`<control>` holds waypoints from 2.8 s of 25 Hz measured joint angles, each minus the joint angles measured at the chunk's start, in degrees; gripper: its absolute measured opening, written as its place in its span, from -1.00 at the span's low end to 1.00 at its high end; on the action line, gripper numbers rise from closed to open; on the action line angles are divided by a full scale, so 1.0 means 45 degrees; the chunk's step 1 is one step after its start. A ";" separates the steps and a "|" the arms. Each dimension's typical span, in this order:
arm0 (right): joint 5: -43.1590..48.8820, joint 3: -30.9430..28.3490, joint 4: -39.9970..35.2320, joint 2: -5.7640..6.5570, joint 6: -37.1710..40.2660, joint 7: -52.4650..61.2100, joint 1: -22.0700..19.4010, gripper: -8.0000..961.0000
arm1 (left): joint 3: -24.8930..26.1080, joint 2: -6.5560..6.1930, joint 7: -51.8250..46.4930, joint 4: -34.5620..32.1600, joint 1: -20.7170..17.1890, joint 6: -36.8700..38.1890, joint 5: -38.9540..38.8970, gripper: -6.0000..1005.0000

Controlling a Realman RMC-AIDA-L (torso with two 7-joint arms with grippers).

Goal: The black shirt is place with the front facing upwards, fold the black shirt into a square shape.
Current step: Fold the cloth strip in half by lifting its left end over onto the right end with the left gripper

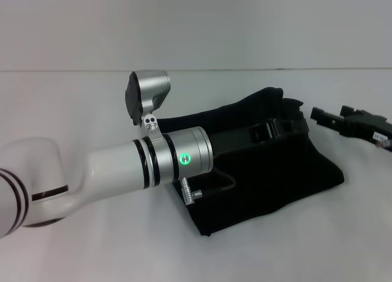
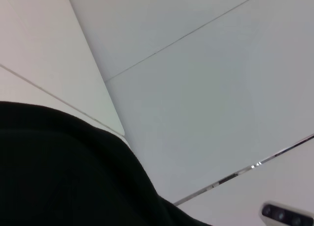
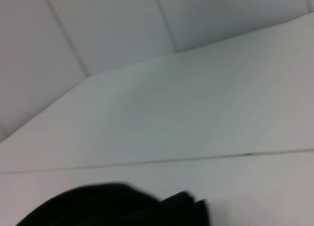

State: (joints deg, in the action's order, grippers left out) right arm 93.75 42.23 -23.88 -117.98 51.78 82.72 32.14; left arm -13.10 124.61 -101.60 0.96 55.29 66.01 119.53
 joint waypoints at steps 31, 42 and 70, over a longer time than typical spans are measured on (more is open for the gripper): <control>0.1927 0.0191 0.0690 -0.0497 -0.1613 -0.0237 0.2181 0.97 | 0.0008 -0.0037 0.0095 -0.0350 -0.0333 0.1051 0.0038 -0.94; 0.1131 0.0181 0.0540 -0.0495 -0.2002 -0.0291 0.2669 0.97 | -0.0096 -0.0001 0.0398 -0.0369 -0.0364 0.0961 0.0136 -0.94; 0.0733 0.0184 0.0676 -0.0454 -0.3725 -0.0883 0.1891 0.97 | -0.0008 0.0022 0.0781 0.0153 -0.0236 -0.0669 0.0053 -0.93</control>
State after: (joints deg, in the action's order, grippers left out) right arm 97.05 43.06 -20.84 -120.02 35.02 78.75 40.65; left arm -13.13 124.71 -98.09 1.65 54.23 63.00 119.77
